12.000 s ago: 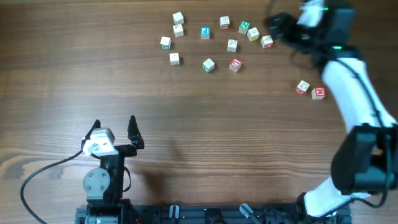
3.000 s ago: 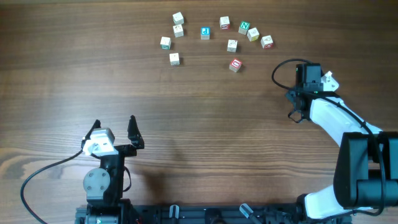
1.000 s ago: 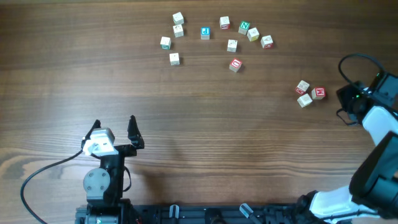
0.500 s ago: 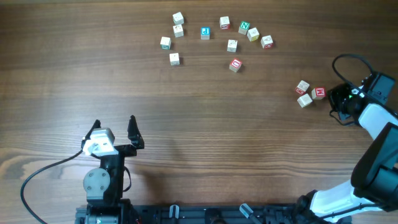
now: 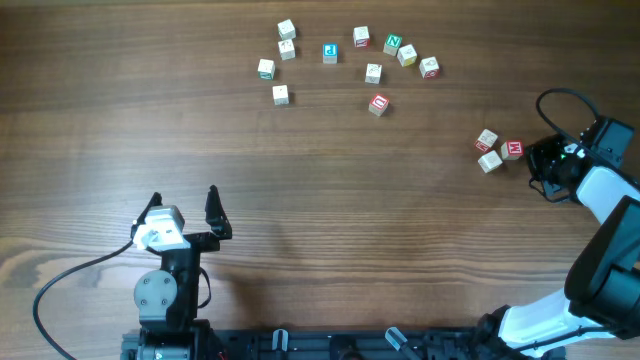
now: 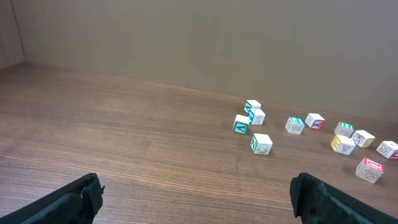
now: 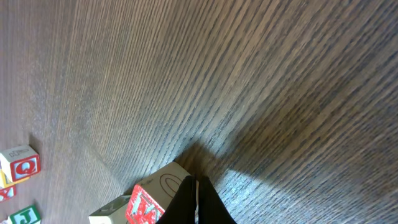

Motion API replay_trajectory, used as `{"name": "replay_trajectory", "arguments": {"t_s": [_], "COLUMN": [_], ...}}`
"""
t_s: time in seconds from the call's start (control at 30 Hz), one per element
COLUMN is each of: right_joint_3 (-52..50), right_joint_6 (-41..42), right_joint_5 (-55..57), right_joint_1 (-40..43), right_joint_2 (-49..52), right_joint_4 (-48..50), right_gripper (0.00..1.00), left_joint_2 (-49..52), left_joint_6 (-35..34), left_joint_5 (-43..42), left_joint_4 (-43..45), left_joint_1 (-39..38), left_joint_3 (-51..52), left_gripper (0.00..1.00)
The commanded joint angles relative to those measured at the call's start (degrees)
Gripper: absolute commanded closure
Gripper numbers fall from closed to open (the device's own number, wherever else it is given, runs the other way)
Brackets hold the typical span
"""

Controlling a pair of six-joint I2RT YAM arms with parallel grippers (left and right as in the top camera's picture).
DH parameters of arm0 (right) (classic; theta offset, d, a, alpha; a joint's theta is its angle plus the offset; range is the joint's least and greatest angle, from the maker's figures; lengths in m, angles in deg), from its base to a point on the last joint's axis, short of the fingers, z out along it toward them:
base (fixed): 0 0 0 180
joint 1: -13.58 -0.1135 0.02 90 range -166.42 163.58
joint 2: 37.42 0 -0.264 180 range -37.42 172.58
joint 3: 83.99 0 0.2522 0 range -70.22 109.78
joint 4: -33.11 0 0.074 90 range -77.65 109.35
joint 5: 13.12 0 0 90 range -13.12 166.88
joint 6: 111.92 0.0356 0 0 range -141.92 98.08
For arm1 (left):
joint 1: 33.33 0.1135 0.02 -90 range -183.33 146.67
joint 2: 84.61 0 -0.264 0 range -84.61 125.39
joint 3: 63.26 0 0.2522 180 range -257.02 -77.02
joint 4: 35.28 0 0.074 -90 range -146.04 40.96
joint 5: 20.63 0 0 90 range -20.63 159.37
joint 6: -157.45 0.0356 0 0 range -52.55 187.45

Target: Form a circle

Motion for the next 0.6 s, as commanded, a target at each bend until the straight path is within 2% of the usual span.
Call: {"name": "replay_trajectory", "arguments": {"t_s": [0.0, 0.57], "right_joint_3": [0.72, 0.72], "right_joint_6": [0.42, 0.55], "right_joint_5": [-2.05, -0.44], "right_joint_1": [-0.22, -1.7], "right_joint_2": [1.07, 1.07], "right_joint_4": [0.07, 1.51], "right_gripper": [0.96, 0.96], "left_joint_2": [-0.52, -0.52], "left_joint_6": [1.31, 1.29], "left_joint_5": [-0.68, -0.66], "left_joint_4": [0.07, 0.07], "left_joint_1": [0.37, 0.37], "left_joint_3": [0.35, 0.35], "left_gripper": [0.0, 0.0]}}
